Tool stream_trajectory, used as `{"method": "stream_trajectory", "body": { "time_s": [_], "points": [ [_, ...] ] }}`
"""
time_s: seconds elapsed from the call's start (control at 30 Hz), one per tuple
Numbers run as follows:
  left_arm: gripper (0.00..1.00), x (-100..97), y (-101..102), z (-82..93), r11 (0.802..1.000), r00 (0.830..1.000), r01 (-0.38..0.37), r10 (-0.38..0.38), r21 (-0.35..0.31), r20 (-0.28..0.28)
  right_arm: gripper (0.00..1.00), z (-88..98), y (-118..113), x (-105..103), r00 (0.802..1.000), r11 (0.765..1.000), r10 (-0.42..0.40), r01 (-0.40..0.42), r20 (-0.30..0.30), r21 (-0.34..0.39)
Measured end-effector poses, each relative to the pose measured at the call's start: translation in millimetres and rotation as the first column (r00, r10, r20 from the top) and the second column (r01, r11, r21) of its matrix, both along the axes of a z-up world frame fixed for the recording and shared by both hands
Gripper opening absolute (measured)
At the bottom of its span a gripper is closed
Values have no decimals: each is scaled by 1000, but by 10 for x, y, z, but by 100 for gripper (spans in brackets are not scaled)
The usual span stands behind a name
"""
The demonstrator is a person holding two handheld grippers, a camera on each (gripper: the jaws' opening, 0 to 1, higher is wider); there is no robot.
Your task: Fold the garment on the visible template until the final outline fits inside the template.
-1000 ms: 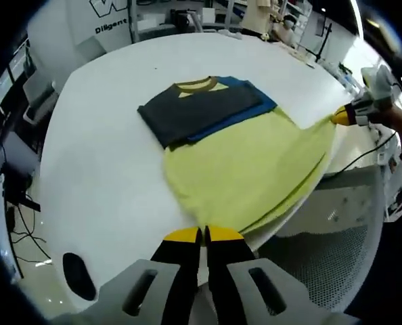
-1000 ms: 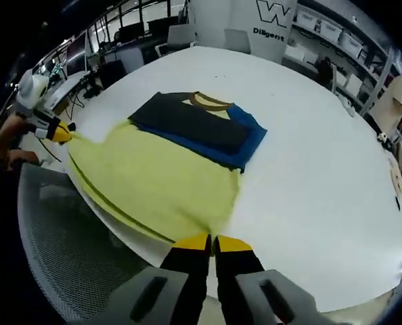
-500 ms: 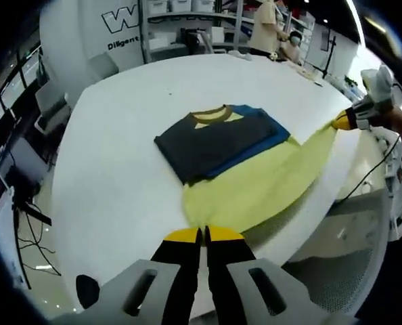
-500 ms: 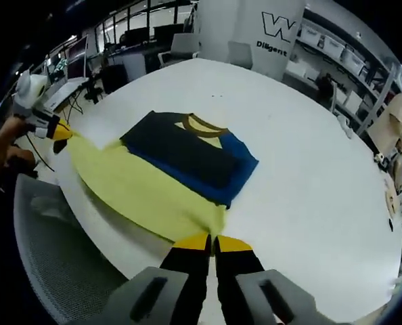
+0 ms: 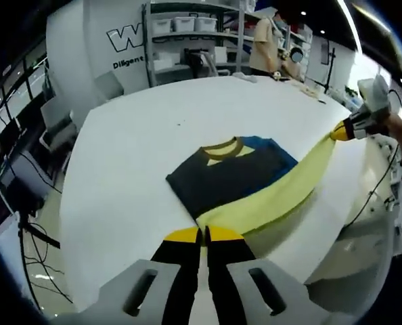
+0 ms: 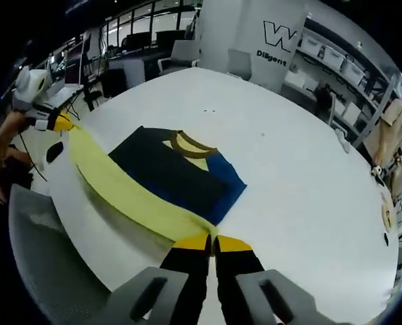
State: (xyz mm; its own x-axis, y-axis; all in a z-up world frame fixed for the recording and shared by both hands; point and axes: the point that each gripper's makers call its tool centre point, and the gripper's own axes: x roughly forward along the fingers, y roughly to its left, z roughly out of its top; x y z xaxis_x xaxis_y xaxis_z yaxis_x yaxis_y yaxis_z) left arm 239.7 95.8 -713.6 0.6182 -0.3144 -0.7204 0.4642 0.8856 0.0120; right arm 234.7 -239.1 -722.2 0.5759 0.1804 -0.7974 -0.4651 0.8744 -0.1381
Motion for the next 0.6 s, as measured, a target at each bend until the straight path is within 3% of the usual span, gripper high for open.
{"method": "stream_trajectory", "body": {
  "time_s": [0.27, 0.6],
  "points": [
    [0, 337, -3, 83, 1000, 999, 0, 0, 2, 36, 0, 28, -65, 313, 1000, 1000, 1, -1, 20, -27],
    [0, 771, 11, 34, 1000, 998, -13, 13, 0, 68, 0, 3, -92, 702, 999, 1000, -22, 23, 43, -17]
  ]
}}
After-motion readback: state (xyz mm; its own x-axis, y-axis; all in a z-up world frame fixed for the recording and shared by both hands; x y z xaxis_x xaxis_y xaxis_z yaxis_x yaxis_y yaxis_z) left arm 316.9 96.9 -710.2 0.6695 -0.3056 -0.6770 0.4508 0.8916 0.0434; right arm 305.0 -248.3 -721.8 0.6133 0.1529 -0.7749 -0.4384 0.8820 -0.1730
